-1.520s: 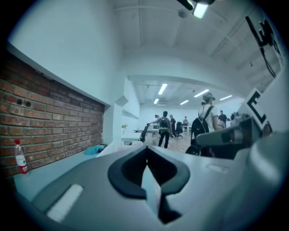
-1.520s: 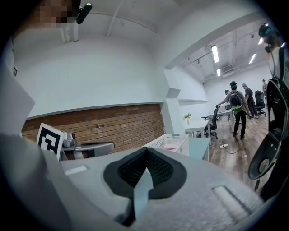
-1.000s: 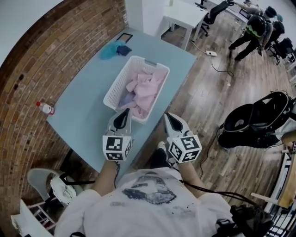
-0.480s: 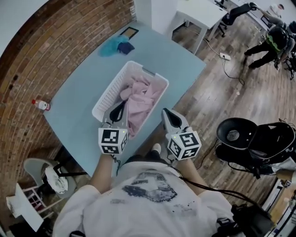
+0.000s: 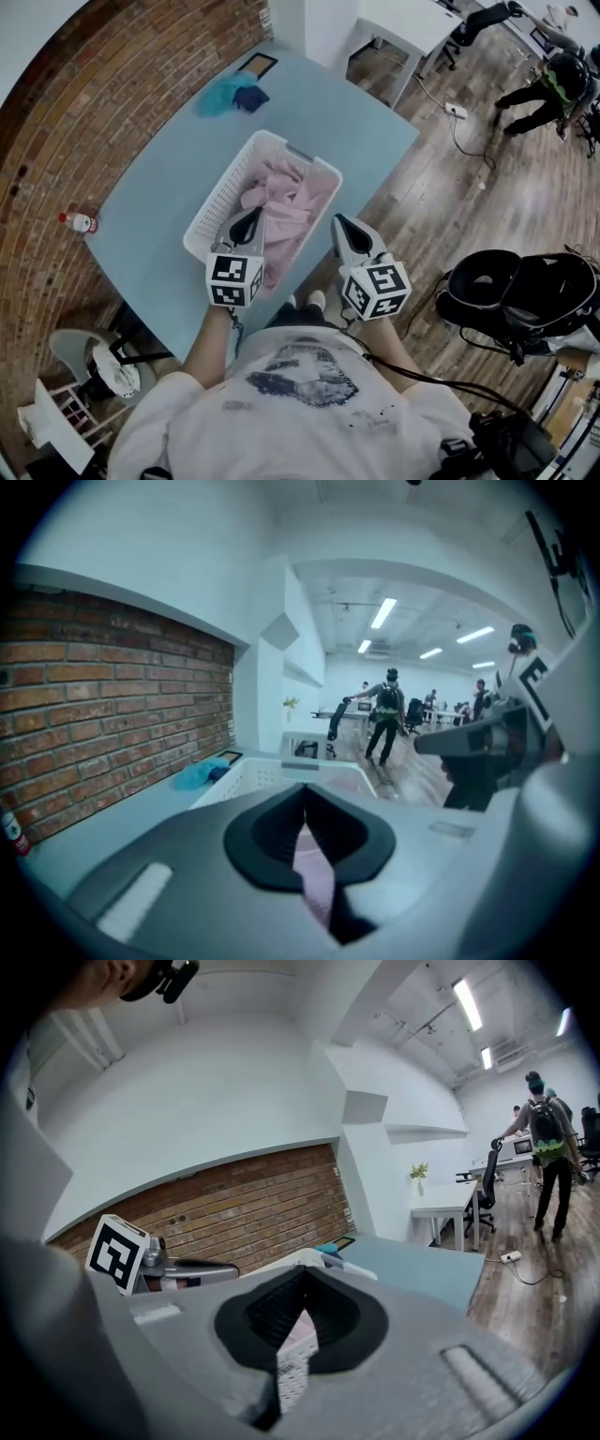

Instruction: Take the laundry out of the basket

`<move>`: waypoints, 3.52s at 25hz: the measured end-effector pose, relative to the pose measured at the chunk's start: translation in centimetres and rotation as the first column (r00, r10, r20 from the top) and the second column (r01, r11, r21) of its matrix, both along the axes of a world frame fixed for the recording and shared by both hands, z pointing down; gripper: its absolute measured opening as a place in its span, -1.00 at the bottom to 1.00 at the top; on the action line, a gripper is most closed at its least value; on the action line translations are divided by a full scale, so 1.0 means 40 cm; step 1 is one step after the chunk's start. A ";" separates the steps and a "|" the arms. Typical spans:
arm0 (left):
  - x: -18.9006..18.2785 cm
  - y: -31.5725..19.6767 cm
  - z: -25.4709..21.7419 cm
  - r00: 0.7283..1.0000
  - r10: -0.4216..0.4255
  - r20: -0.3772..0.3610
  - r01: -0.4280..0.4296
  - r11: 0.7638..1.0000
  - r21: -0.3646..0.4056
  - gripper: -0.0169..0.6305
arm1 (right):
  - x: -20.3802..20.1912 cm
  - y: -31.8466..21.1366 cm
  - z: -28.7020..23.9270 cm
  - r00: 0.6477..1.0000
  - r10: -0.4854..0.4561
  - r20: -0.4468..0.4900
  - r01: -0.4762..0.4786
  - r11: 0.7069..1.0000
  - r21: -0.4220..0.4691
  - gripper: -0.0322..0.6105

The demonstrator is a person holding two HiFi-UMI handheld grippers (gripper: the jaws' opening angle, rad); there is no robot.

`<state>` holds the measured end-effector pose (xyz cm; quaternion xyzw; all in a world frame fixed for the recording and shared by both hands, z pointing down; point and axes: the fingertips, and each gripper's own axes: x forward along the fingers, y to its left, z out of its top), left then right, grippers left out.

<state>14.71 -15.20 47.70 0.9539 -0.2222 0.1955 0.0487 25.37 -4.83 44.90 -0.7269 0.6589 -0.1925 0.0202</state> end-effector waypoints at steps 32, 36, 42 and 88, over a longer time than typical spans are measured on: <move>0.143 0.018 0.292 0.959 0.162 0.231 -0.099 0.959 -0.265 0.66 | 0.044 0.007 0.035 0.996 0.085 0.022 -0.083 0.994 -0.064 -0.91; 0.149 0.012 0.319 0.957 0.165 0.238 -0.091 0.951 -0.295 0.66 | 0.045 0.007 0.037 0.996 0.088 0.027 -0.086 0.994 -0.074 -0.91; 0.165 0.022 0.402 0.946 0.174 0.273 -0.059 0.922 -0.382 0.66 | 0.054 0.014 0.051 0.996 0.088 0.033 -0.086 0.994 -0.074 -0.91; 0.094 -0.015 0.219 1.000 0.015 -0.005 -0.015 0.880 -0.475 -0.57 | 0.001 0.057 0.034 0.994 0.089 0.056 -0.085 0.994 -0.062 -0.91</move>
